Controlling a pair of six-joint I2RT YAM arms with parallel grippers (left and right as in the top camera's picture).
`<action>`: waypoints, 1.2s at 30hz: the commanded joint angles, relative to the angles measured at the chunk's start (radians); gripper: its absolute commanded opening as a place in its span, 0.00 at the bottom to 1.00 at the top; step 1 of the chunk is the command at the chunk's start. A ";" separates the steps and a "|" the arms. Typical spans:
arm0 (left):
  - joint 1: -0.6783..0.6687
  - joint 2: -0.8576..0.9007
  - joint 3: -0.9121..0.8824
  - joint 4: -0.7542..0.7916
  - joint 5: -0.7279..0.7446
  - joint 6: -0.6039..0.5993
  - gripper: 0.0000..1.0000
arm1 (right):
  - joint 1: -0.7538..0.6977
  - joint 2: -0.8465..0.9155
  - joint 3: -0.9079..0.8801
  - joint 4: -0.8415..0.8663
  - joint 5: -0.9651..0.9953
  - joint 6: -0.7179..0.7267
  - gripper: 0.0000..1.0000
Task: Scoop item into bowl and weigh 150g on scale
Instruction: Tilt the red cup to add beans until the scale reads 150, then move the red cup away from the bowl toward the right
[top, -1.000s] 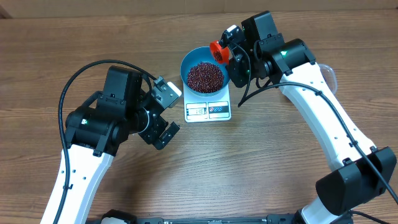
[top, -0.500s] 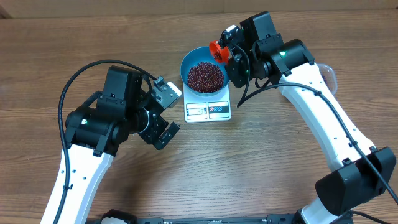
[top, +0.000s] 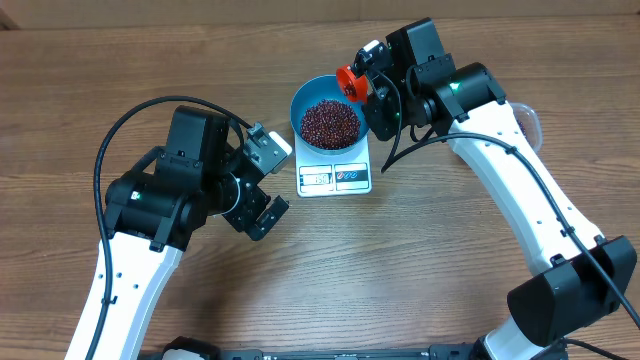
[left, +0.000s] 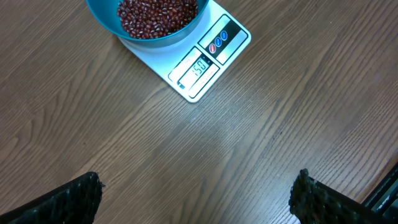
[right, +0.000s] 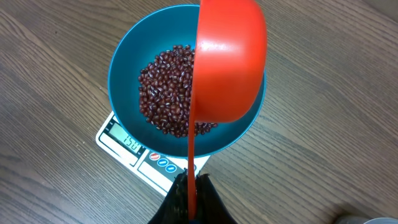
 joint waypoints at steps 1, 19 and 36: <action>0.002 0.002 0.023 0.004 0.005 -0.010 0.99 | 0.008 -0.020 0.025 0.006 -0.006 0.006 0.04; 0.002 0.002 0.023 0.004 0.005 -0.010 1.00 | -0.011 -0.020 0.025 0.006 -0.137 0.035 0.04; 0.002 0.002 0.023 0.004 0.005 -0.010 1.00 | -0.276 -0.042 0.027 -0.023 -0.515 0.163 0.04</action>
